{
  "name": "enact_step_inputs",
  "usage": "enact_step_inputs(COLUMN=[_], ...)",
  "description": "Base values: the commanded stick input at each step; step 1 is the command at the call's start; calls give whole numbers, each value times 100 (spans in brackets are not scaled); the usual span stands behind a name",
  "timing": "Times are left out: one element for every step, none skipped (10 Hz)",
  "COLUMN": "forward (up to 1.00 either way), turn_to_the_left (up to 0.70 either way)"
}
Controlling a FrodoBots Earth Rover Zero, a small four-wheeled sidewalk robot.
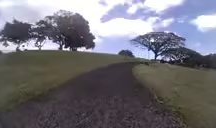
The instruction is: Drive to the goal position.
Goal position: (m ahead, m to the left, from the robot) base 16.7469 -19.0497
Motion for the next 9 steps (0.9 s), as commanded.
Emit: enact_step_inputs(forward=[50,50,50,50,50,50,50,50,50], turn_to_the_left=[0,0,0,0,0,0,0,0,0])
